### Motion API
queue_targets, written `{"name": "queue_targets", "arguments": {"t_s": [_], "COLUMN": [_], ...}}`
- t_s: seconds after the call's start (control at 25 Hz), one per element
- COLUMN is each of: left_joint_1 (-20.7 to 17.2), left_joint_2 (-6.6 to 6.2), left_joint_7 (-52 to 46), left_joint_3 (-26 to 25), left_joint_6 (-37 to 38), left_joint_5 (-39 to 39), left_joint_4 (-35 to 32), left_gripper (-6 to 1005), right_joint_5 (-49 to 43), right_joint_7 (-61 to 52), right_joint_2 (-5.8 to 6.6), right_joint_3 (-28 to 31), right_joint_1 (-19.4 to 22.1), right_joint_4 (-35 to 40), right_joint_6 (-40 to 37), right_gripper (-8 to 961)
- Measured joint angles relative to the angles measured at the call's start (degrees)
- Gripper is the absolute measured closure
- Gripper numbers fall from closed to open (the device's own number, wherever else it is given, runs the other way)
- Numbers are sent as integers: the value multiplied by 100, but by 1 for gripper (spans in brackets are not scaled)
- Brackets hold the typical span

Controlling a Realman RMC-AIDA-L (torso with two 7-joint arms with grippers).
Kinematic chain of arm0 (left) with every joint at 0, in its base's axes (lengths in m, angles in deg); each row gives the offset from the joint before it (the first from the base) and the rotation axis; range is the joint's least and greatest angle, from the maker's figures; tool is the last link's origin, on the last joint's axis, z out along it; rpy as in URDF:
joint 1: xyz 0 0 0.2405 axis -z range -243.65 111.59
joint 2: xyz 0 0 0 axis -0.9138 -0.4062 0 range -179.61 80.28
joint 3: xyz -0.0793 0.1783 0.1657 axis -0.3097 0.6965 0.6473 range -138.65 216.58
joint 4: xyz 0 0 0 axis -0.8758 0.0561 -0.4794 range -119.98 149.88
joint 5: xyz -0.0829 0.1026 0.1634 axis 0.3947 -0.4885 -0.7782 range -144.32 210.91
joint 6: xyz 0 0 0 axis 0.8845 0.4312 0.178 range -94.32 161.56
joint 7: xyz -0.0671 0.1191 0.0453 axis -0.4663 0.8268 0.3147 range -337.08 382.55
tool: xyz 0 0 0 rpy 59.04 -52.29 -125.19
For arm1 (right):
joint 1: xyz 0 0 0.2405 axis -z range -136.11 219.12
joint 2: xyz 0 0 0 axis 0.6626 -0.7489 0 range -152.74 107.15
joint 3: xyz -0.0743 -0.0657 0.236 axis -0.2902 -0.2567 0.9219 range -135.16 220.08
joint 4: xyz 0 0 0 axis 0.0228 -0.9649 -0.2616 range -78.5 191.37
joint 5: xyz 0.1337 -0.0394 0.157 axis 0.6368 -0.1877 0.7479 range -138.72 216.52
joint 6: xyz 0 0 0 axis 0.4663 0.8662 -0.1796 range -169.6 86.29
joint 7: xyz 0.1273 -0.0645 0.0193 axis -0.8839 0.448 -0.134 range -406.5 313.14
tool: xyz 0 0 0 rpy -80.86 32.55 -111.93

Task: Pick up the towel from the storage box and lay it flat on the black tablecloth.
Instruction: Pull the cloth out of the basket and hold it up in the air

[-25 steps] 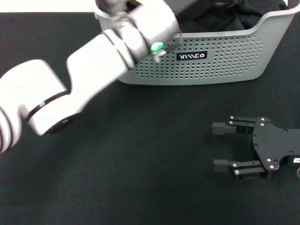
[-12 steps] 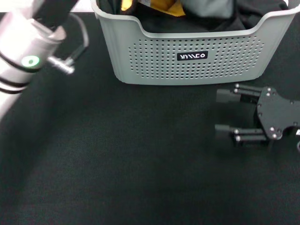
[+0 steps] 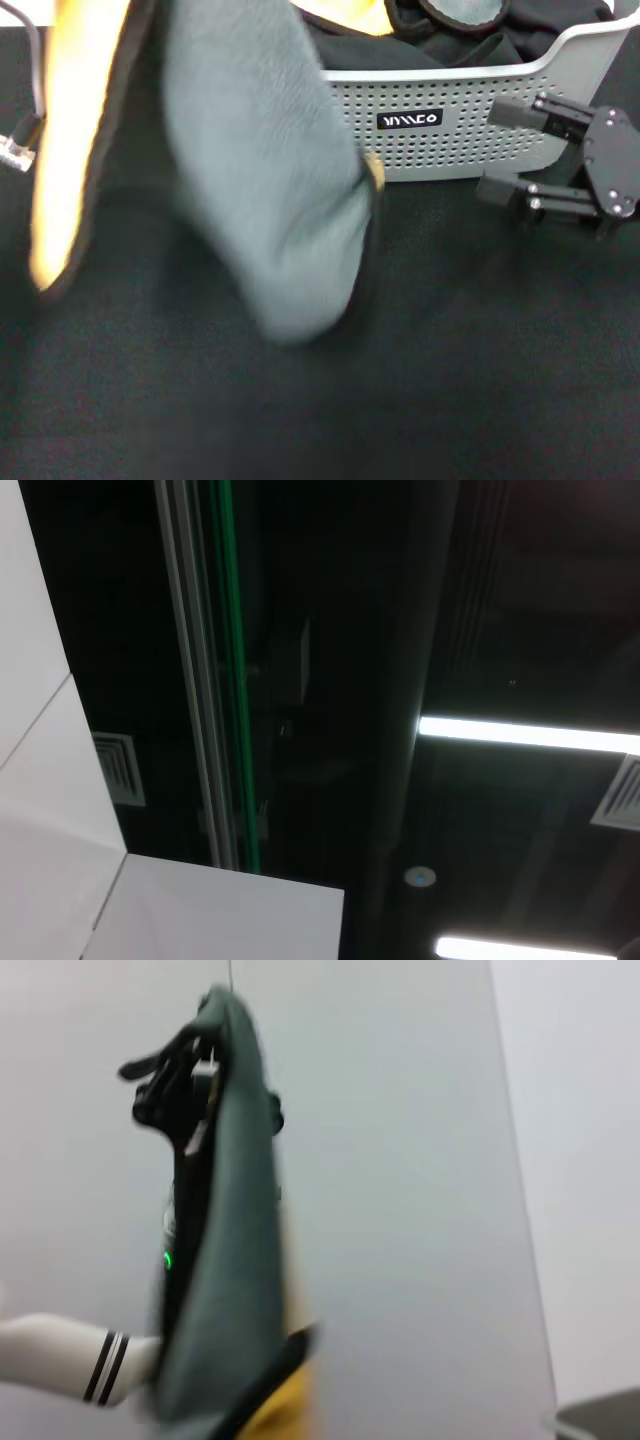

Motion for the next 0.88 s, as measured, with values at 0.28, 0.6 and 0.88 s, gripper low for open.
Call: {"name": "queue_targets", "arguments": {"t_s": [0.28,0.6,0.88], "left_joint_1": [286,605,704], "left_joint_2": [118,258,380], "left_joint_7": [43,-50,-75], "left_joint_3": [-127,-262,-306], "left_joint_6": [-11,22,22], "left_joint_5": [-317,-309,195], "left_joint_4": [788,1257,1238], "left_gripper": [989,988,987], "right_joint_5": [158,106,106], "right_joint_7": [27,123,280], "right_joint_2": [-51,-78,-66], "right_joint_3": [-47,-62,-46], "right_joint_1": [-48,-160,-124], "right_joint_4": [-53,-318,-591], "right_joint_6": [4,-48,-285], "right_gripper": [156,156,155]}}
